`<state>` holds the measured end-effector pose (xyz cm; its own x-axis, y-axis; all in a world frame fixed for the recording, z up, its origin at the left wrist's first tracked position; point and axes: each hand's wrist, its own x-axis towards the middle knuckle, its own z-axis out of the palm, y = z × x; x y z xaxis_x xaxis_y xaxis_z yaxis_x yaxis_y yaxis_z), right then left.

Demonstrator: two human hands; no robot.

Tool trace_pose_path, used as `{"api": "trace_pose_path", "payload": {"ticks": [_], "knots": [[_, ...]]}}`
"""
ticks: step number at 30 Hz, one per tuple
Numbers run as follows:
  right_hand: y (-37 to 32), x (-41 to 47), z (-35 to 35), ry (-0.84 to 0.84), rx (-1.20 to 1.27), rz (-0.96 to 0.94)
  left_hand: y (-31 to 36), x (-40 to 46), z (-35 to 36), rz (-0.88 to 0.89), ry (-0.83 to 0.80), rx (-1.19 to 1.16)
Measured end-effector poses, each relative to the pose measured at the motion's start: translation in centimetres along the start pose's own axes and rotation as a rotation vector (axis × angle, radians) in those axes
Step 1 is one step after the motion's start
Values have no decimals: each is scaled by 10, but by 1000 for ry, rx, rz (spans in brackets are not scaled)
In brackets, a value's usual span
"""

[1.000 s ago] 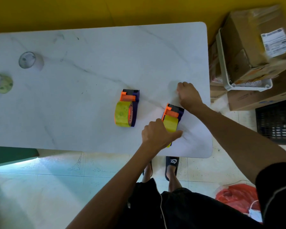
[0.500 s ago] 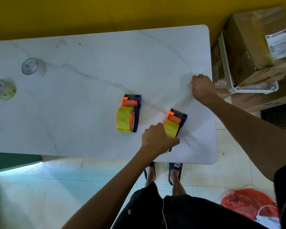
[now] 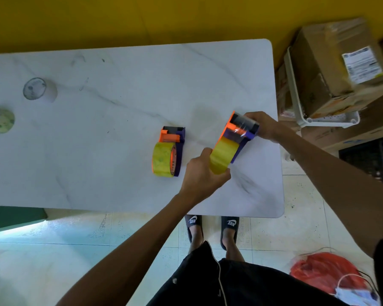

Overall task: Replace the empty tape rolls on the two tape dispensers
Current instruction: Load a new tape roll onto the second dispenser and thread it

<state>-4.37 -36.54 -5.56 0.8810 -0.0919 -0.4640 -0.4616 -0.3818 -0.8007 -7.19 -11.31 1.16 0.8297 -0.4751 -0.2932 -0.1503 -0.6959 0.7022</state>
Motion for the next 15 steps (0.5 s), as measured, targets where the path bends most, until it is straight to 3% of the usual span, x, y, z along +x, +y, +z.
{"api": "trace_pose_path", "payload": {"ticks": [8, 15], "knots": [[-3, -17, 18, -99, 801, 151, 18, 13, -17, 55, 110, -20], [-4, -36, 66, -55, 1074, 135, 28, 9, -19, 34, 159, -95]]}}
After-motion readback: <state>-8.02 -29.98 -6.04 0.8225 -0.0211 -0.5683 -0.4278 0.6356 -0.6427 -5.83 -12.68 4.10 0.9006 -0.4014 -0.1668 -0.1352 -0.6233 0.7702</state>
